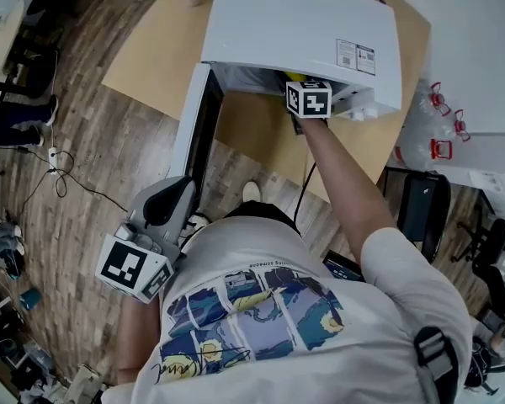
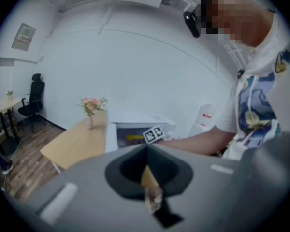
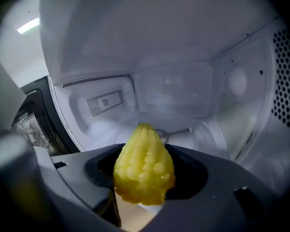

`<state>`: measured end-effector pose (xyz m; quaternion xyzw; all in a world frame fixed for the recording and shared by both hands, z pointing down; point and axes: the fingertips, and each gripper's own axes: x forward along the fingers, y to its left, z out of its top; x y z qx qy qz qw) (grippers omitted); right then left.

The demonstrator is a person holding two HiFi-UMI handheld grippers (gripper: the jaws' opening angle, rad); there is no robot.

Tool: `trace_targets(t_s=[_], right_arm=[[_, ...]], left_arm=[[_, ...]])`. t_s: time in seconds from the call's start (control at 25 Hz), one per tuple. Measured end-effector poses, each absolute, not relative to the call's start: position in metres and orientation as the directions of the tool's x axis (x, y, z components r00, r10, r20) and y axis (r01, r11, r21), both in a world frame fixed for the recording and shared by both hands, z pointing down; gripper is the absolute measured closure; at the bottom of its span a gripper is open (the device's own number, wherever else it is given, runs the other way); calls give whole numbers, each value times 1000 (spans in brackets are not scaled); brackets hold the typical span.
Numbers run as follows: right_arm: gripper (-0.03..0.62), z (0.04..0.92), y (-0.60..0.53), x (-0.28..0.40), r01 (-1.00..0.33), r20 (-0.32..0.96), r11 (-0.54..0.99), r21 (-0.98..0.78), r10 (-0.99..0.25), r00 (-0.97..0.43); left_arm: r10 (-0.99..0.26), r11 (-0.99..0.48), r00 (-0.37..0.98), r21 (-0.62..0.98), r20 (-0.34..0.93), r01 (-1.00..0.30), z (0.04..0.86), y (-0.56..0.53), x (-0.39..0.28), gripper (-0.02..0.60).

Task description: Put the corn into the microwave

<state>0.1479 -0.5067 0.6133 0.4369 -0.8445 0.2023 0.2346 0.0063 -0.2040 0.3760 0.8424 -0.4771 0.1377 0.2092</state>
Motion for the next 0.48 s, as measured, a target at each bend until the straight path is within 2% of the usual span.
trace_targets(t_s=[0.28,0.48], right_arm=[[342,623,-517,137,-795,627,606,27,-629,-458],[342,627,-520,134,-780,638,624,54,-622,-454]], left_arm=[[-752,-437,482,209,449,-875,379,-205,3,572],[-749,-426,475,213,462,-879,382,-207,1,572]])
